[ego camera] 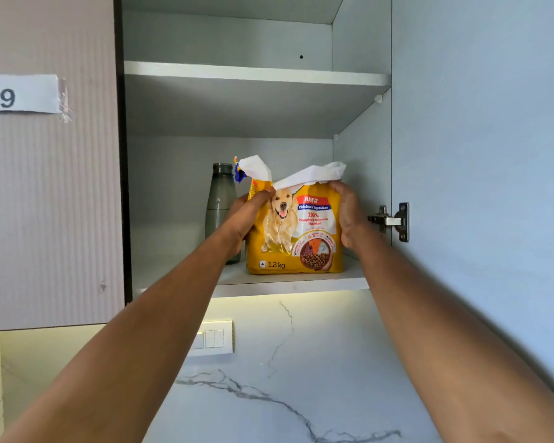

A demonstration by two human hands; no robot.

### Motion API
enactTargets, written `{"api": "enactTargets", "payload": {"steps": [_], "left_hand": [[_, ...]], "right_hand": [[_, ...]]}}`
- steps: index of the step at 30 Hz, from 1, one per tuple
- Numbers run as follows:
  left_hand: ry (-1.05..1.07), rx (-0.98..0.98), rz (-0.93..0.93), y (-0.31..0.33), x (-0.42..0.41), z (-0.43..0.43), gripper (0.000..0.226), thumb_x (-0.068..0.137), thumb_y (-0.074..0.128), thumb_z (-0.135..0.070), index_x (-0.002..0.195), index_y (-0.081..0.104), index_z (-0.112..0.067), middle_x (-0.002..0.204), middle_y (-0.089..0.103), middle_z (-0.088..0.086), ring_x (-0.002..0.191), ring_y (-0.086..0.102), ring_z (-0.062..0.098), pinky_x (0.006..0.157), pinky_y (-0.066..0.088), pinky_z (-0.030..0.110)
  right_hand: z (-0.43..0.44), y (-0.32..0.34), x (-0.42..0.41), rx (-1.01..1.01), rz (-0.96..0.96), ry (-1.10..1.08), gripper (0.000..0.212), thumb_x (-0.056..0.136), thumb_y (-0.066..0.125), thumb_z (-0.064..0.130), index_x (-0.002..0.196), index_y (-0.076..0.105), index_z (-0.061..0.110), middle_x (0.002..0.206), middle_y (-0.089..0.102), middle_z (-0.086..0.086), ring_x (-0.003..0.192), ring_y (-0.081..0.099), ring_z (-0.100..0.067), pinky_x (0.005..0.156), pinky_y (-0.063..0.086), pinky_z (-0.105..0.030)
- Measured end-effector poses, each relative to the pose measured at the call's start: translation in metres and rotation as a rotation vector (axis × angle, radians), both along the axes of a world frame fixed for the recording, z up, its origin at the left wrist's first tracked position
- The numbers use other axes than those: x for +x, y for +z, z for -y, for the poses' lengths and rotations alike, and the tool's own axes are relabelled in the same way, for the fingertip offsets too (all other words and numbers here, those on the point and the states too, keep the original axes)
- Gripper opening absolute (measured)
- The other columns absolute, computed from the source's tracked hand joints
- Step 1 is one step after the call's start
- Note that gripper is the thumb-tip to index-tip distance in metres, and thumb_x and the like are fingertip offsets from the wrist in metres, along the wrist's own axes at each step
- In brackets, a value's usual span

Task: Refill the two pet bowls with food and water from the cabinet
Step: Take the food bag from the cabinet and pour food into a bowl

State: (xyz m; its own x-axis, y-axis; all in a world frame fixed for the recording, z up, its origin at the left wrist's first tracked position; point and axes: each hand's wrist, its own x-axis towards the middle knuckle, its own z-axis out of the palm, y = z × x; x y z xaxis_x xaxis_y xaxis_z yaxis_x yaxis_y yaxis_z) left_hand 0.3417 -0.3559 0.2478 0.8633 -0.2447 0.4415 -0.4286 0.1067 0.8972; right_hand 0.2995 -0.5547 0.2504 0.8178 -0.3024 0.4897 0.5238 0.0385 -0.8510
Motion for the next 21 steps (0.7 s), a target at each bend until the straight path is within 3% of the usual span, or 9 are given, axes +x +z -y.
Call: {"api": "enactTargets", "payload": {"steps": [3, 7, 10, 12, 14, 16, 19, 21], "left_hand": [[0.022, 0.054, 0.007, -0.001, -0.003, -0.005, 0.043, 0.092, 0.063, -0.055, 0.120, 0.066, -0.023, 0.106, 0.078, 0.001, 0.091, 0.074, 0.019, 0.068, 0.055, 0.031], [0.065, 0.223, 0.073, -0.020, -0.012, -0.025, 0.066, 0.078, 0.066, -0.070, 0.128, 0.058, -0.027, 0.123, 0.069, -0.002, 0.108, 0.068, 0.023, 0.092, 0.056, 0.048], [0.047, 0.349, 0.144, -0.036, -0.016, -0.041, 0.073, 0.061, 0.084, -0.054, 0.123, 0.053, -0.030, 0.119, 0.067, -0.007, 0.110, 0.066, 0.019, 0.094, 0.058, 0.046], [0.081, 0.450, 0.160, -0.042, -0.016, -0.045, 0.080, 0.057, 0.093, -0.043, 0.124, 0.052, -0.030, 0.117, 0.066, -0.007, 0.110, 0.064, 0.020, 0.092, 0.060, 0.043], [0.166, 0.516, 0.198, -0.047, -0.015, -0.045, 0.086, 0.054, 0.099, -0.038, 0.128, 0.057, -0.026, 0.118, 0.068, -0.003, 0.108, 0.066, 0.023, 0.091, 0.061, 0.045], [0.218, 0.524, 0.219, -0.048, -0.015, -0.044, 0.087, 0.053, 0.100, -0.035, 0.129, 0.060, -0.023, 0.119, 0.070, 0.000, 0.109, 0.068, 0.026, 0.091, 0.061, 0.047], [0.241, 0.536, 0.210, -0.045, -0.018, -0.040, 0.085, 0.056, 0.100, -0.030, 0.130, 0.060, -0.019, 0.122, 0.068, 0.001, 0.111, 0.067, 0.027, 0.089, 0.062, 0.043], [0.284, 0.572, 0.223, -0.043, -0.021, -0.036, 0.081, 0.059, 0.098, -0.027, 0.130, 0.059, -0.017, 0.124, 0.067, 0.003, 0.113, 0.064, 0.028, 0.092, 0.060, 0.043]], "right_hand": [[0.002, -0.006, 0.004, -0.038, -0.012, -0.019, 0.054, 0.101, 0.049, 0.052, 0.128, 0.070, 0.010, 0.112, 0.078, -0.016, 0.091, 0.077, -0.034, 0.084, 0.063, -0.046], [0.005, -0.018, 0.000, -0.127, -0.088, -0.055, 0.061, 0.096, 0.051, 0.068, 0.121, 0.075, 0.019, 0.111, 0.080, -0.011, 0.103, 0.077, -0.035, 0.100, 0.056, -0.058], [0.003, -0.034, -0.012, -0.242, -0.064, -0.112, 0.056, 0.098, 0.051, 0.067, 0.121, 0.074, 0.021, 0.109, 0.081, -0.005, 0.098, 0.079, -0.027, 0.098, 0.058, -0.054], [-0.003, -0.044, -0.028, -0.315, -0.048, -0.145, 0.054, 0.091, 0.061, 0.070, 0.122, 0.070, 0.026, 0.110, 0.080, 0.002, 0.097, 0.079, -0.020, 0.095, 0.061, -0.049], [-0.009, -0.051, -0.047, -0.389, -0.055, -0.192, 0.043, 0.088, 0.071, 0.062, 0.117, 0.066, 0.031, 0.105, 0.078, 0.010, 0.094, 0.076, -0.012, 0.080, 0.064, -0.032], [-0.010, -0.055, -0.060, -0.478, -0.090, -0.230, 0.047, 0.082, 0.082, 0.051, 0.119, 0.061, 0.030, 0.102, 0.073, 0.015, 0.090, 0.072, -0.008, 0.061, 0.059, -0.019], [-0.013, -0.054, -0.065, -0.635, -0.181, -0.352, 0.071, 0.070, 0.095, 0.042, 0.127, 0.056, 0.025, 0.112, 0.074, 0.005, 0.092, 0.076, -0.020, 0.071, 0.065, -0.035], [-0.016, -0.048, -0.064, -0.742, -0.249, -0.464, 0.066, 0.072, 0.094, 0.039, 0.123, 0.055, 0.025, 0.109, 0.073, 0.005, 0.084, 0.076, -0.018, 0.072, 0.061, -0.035]]}}
